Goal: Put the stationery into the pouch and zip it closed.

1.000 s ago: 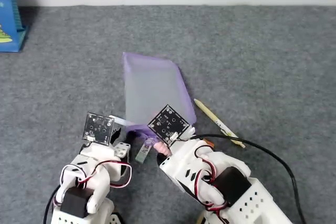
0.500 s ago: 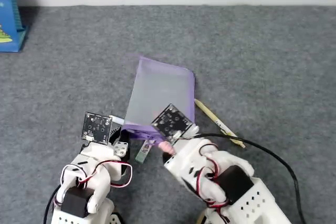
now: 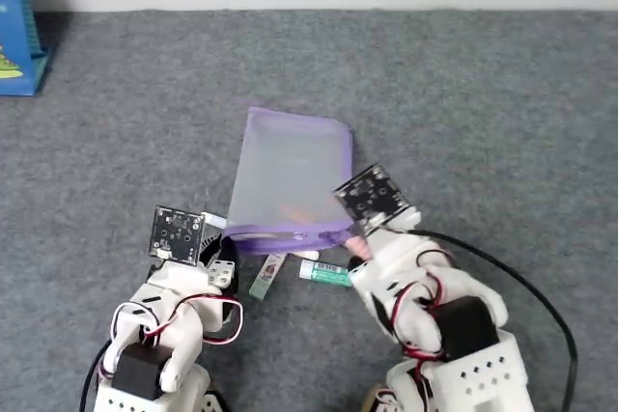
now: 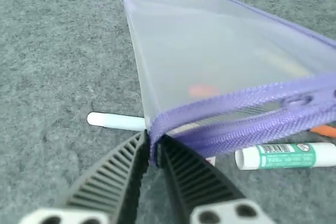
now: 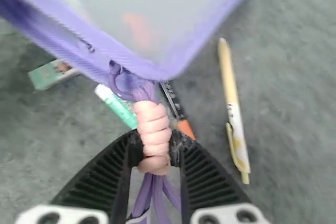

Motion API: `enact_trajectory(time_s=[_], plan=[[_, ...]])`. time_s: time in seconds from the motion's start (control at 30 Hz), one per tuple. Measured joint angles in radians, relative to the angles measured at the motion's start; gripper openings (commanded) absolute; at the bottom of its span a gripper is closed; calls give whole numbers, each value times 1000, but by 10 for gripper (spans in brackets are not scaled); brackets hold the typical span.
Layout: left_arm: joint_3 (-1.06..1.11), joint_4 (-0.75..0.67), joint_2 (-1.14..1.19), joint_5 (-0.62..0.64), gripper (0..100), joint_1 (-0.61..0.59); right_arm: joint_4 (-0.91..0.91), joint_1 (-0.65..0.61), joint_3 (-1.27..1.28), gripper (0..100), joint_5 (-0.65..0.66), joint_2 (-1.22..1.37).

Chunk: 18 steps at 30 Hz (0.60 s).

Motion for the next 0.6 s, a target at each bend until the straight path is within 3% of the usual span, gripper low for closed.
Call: enact_trajectory(time_s=[0.2, 0.47, 0.6], plan=[[0, 0, 0, 2, 13, -2, 0, 86, -21, 8, 3, 0], [2, 0, 0, 2, 18, -2, 0, 86, -23, 8, 6, 0], [32, -37, 0, 2, 108, -3, 9, 11, -23, 8, 5, 0]])
